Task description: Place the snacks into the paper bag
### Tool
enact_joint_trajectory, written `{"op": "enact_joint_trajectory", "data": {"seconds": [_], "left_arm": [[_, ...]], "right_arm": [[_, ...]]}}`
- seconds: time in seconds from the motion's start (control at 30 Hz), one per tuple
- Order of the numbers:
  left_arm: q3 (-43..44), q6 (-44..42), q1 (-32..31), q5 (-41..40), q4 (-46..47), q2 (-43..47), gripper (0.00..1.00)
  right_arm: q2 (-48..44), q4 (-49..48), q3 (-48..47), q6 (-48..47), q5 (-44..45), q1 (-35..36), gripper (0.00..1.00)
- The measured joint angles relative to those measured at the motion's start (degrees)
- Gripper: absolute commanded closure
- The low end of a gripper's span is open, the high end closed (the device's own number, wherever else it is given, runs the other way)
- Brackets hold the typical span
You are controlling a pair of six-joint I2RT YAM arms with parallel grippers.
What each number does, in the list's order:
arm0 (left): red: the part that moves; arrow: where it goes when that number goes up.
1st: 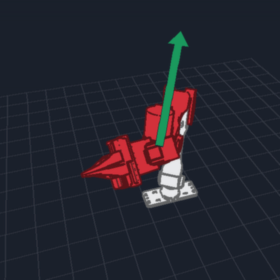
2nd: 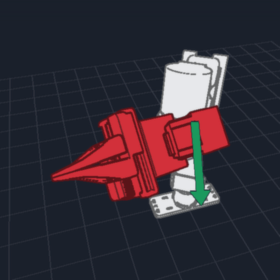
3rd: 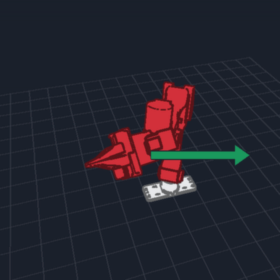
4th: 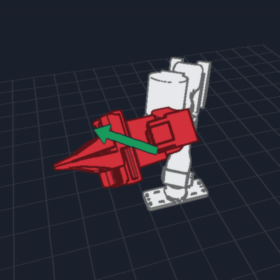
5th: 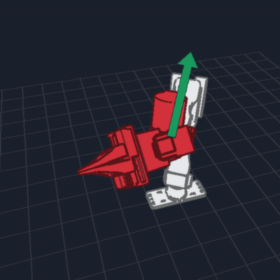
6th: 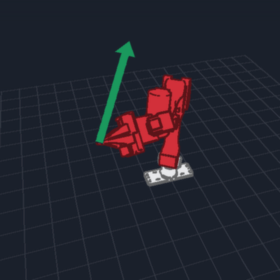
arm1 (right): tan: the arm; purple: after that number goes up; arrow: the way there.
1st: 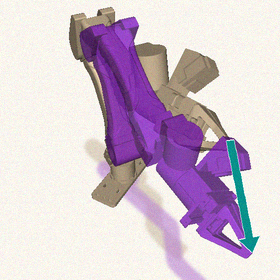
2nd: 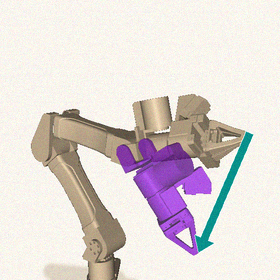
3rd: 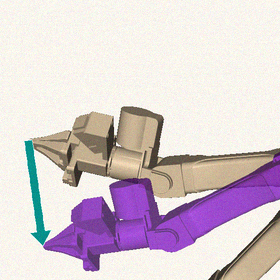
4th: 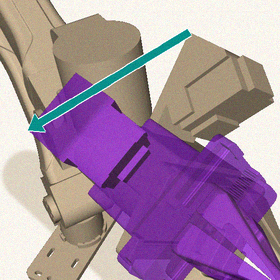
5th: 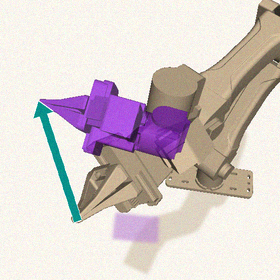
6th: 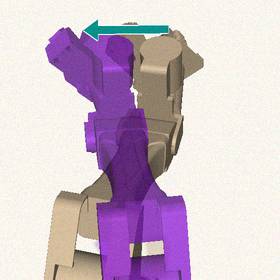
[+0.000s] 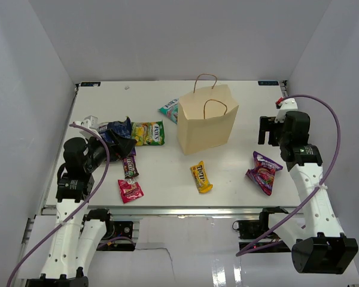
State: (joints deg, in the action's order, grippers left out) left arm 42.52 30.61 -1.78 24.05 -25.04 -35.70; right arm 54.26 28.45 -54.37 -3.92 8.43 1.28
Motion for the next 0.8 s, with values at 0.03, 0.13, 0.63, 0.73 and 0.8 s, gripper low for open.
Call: {"op": "enact_joint_trajectory", "data": {"seconds": [0.03,0.13,0.63,0.73,0.8], "left_arm": [[-0.04,0.13,0.0,0.33,0.02,-0.2,0.02],[-0.09,0.5,0.0,1.25,0.04,-0.52,0.02],[-2.8,2.1,0.0,4.59,0.2,-0.92,0.02],[-3.61,2.82,0.0,4.96,0.28,-0.15,0.02],[-4.26,3.08,0.0,5.14,0.24,0.24,0.02]], "right_arm": [[0.22,0.09,-0.15,-0.63,-1.14,0.0,0.1],[1.16,0.5,-0.96,-6.47,-7.43,-0.09,0.1],[19.45,19.82,-10.45,-28.44,-33.7,-6.88,0.05],[21.55,19.63,-9.68,-21.38,-33.44,-10.05,0.05],[21.55,19.69,-8.72,-19.3,-32.87,-11.04,0.07]]}}
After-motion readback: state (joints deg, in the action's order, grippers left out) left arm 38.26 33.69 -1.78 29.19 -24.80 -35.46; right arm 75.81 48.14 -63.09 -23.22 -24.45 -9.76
